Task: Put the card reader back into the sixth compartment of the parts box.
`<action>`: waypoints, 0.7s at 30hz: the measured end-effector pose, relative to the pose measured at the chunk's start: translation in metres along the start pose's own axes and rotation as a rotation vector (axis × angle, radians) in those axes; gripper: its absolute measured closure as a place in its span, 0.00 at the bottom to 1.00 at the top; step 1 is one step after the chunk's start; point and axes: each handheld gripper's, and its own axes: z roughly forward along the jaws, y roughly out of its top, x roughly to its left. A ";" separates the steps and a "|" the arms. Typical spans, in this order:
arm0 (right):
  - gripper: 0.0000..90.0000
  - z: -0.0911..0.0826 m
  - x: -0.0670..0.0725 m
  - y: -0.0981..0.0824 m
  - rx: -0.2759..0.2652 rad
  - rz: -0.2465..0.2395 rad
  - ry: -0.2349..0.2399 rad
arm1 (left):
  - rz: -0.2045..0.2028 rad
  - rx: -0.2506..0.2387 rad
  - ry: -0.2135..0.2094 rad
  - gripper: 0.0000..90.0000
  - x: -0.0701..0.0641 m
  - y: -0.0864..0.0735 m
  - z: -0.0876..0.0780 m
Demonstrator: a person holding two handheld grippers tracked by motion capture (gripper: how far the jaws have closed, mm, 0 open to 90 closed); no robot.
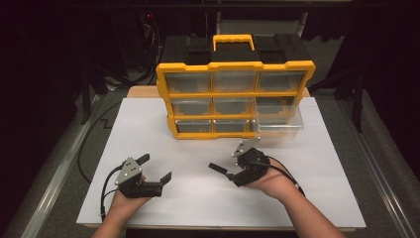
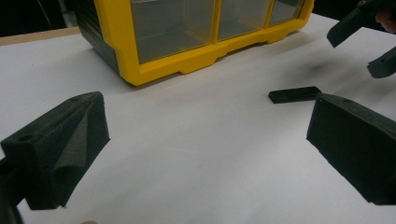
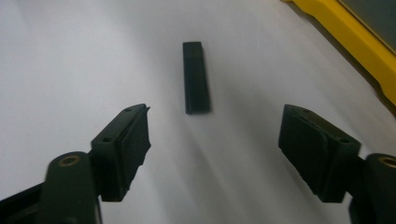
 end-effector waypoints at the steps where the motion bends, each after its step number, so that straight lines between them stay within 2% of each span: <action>1: 0.36 0.002 0.000 0.003 0.001 -0.012 0.007 | 0.000 0.000 -0.001 0.00 0.000 0.000 0.000; 5: 0.50 0.013 0.003 0.014 0.011 -0.029 0.036 | 0.001 -0.001 -0.004 0.00 0.000 0.000 0.000; 10: 0.61 0.026 0.002 0.022 0.027 -0.039 0.045 | -0.005 0.001 -0.006 0.00 0.001 0.000 0.000; 14: 0.66 0.034 0.001 0.027 0.046 -0.043 0.052 | 0.001 -0.003 -0.009 0.00 0.000 0.000 0.000; 16: 0.68 0.039 0.001 0.029 0.066 -0.061 0.045 | -0.004 -0.004 -0.008 0.00 0.000 0.000 0.000; 21: 0.72 0.048 -0.001 0.031 0.108 -0.059 0.064 | -0.004 -0.003 -0.007 0.00 0.000 0.000 0.000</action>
